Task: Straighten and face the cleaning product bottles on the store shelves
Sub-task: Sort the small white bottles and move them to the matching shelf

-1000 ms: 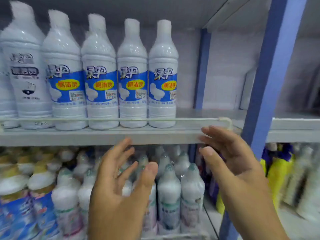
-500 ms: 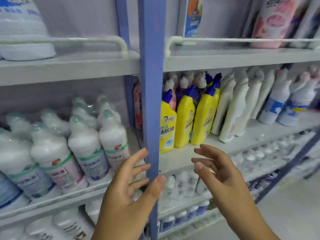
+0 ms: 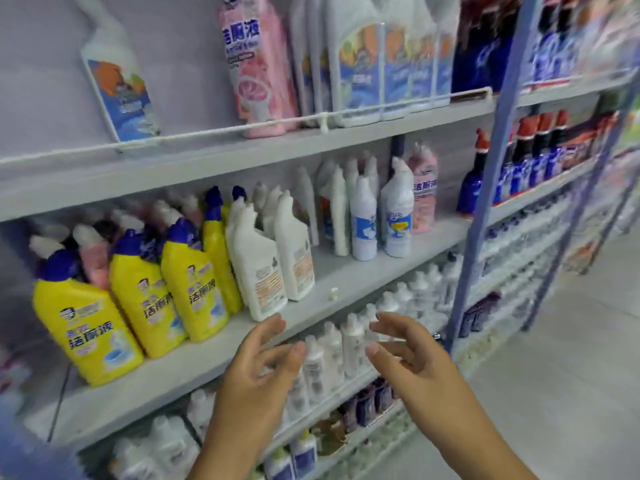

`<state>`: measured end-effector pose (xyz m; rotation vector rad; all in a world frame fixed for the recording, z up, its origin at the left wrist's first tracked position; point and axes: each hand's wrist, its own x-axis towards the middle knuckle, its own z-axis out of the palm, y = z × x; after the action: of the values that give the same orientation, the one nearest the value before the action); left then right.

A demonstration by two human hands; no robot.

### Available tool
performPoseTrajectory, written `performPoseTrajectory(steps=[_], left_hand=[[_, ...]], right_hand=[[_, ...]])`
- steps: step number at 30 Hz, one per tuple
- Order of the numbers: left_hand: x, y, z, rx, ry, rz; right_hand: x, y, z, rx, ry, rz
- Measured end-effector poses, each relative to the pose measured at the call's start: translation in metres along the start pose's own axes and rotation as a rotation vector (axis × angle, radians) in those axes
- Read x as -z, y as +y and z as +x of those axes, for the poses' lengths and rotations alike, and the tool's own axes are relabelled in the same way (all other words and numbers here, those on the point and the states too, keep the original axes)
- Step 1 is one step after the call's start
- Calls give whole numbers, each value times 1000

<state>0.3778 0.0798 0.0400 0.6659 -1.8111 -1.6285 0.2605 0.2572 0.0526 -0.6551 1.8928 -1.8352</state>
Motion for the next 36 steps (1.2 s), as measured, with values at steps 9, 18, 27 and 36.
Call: performPoseTrajectory(steps=[9,18,27,36], left_hand=[[-106,4,57,56,-7,73],[-172,-34,170,36,37,52],[-220,-74,308,-50,180,104],[-248,-91,338,-14,210,131]], right_hand=[[92,13,66,-4,112,-23],[122,37,181,-26,122,-139],[143,64,302,-57,186,-246],[154,85,382,61,131,-319]])
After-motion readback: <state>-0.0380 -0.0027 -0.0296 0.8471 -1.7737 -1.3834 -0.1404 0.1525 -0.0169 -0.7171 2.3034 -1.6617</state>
